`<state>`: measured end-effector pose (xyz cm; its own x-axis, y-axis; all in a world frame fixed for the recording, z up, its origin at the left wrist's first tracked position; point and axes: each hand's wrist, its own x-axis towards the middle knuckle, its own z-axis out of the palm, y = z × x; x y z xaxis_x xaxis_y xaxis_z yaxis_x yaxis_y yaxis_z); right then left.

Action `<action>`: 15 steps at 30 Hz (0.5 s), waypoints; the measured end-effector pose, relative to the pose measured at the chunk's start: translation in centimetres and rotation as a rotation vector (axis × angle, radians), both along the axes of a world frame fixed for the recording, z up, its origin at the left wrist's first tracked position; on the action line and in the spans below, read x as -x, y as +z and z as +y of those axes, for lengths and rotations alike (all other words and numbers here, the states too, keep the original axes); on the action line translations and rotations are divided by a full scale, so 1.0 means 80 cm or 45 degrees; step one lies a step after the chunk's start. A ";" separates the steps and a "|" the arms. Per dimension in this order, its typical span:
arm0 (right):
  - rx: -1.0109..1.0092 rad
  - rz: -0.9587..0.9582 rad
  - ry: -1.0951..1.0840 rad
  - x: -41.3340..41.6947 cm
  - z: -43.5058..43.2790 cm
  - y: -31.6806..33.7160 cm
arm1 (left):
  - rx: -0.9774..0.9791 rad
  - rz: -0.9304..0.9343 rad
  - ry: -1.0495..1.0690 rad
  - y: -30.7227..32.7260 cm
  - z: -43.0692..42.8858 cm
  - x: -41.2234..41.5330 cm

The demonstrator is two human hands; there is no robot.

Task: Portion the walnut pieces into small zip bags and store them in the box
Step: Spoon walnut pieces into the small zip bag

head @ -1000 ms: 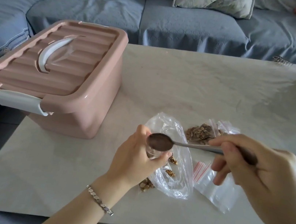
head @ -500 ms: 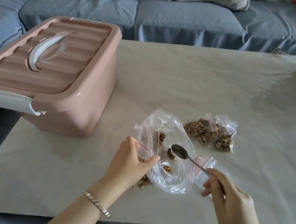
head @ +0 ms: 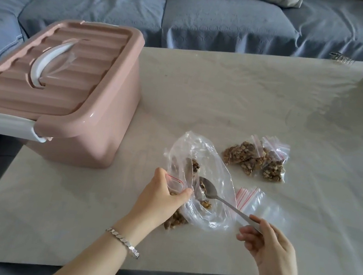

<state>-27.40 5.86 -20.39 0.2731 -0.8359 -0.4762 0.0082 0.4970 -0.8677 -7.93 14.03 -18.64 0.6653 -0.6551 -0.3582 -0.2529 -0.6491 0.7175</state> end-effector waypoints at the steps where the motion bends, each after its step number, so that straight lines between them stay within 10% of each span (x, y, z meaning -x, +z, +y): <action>1: -0.026 -0.024 -0.014 0.001 -0.002 0.002 | -0.001 0.005 0.012 0.001 0.001 -0.001; 15: 0.476 0.061 0.186 -0.003 -0.061 0.130 | 0.409 -0.673 -0.057 0.044 0.006 -0.001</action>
